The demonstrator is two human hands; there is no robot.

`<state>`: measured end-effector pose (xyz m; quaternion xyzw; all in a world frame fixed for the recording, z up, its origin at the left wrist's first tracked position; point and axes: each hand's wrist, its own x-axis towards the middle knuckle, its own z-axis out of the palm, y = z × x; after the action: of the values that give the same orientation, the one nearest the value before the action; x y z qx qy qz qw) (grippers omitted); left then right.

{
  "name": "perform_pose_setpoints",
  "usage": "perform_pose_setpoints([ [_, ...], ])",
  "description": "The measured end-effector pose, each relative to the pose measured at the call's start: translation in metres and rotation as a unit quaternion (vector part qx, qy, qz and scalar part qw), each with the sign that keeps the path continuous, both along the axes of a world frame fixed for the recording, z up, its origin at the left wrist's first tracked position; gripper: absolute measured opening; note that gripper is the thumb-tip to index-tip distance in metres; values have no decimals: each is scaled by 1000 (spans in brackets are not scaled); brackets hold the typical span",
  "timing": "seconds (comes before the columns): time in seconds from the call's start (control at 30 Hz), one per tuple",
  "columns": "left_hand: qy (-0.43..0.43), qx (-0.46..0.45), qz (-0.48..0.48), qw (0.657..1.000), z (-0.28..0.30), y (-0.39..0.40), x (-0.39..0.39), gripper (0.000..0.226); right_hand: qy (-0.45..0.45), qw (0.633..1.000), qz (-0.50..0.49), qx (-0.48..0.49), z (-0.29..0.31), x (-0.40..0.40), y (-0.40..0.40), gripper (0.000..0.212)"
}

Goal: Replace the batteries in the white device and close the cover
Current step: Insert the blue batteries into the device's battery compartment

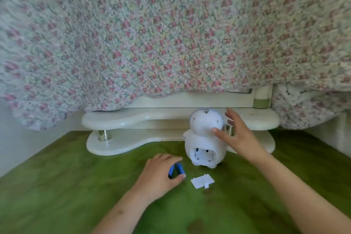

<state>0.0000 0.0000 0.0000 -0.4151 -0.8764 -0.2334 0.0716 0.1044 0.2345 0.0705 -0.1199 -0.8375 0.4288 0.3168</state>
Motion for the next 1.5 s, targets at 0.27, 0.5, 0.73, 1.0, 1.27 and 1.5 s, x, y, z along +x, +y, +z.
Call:
perform_pose_setpoints([
  [0.27,-7,25,-37,999,5,15,-9,40,-37,996,65,44,3,-26,8,81],
  [0.5,-164,473,37,865,47,66,7,26,45,997,-43,-46,-7,-43,19,74],
  [0.73,-147,540,57,826,55,103,12,15,172,956,-122,-206,0,-36,31,83],
  [1.0,13,435,22,900,41,115,31,21,231,931,-164,-230,-2,-33,20,81],
  [1.27,39,424,44,904,35,115,20,31,230,944,-149,-186,-10,-35,1,73],
  [1.5,128,381,53,914,24,120,31,32,235,928,-167,-237,-13,-33,3,73],
])
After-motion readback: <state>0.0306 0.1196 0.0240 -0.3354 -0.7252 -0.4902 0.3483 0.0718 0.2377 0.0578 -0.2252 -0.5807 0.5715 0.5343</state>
